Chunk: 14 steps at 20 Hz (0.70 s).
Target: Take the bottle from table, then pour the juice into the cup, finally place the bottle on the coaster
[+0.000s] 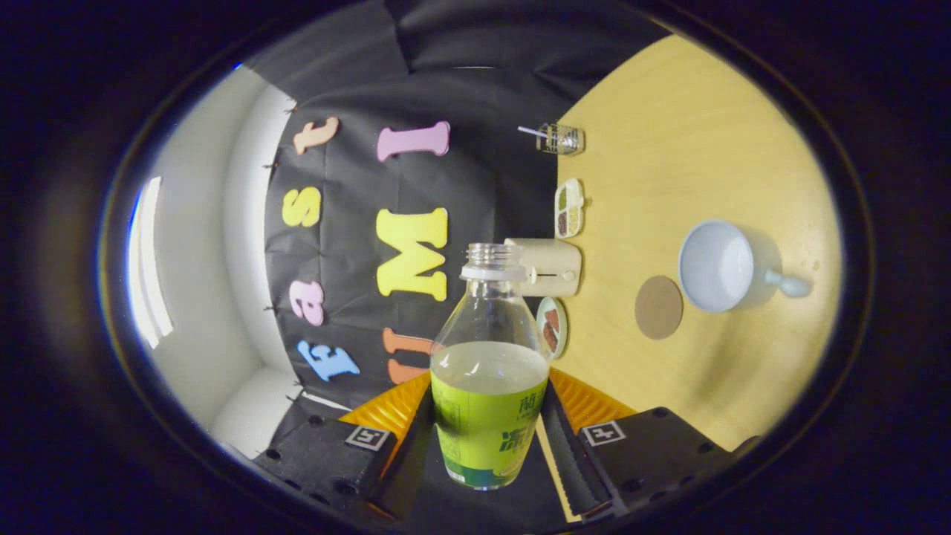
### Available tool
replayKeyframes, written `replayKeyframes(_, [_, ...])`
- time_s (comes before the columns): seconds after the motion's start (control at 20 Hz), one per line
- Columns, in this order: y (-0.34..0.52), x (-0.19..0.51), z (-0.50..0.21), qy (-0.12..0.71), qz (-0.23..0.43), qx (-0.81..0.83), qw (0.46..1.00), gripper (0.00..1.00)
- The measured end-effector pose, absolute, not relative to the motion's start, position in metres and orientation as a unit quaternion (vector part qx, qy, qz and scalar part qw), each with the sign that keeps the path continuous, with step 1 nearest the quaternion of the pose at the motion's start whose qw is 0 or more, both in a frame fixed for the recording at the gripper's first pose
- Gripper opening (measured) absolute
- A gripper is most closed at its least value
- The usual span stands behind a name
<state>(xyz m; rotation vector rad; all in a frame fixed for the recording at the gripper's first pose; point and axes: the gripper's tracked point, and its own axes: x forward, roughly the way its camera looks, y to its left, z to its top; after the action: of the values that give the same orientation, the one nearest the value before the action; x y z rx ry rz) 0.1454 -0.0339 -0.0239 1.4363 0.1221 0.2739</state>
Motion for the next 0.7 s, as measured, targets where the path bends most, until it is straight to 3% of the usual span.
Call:
replayKeyframes(0.35, [-0.054, 0.145, -0.017, 0.089, 0.055, 0.420, 0.902, 0.79])
replayKeyframes(0.7, [-0.079, 0.130, 0.027, 0.020, 0.031, 0.274, 0.961, 0.80])
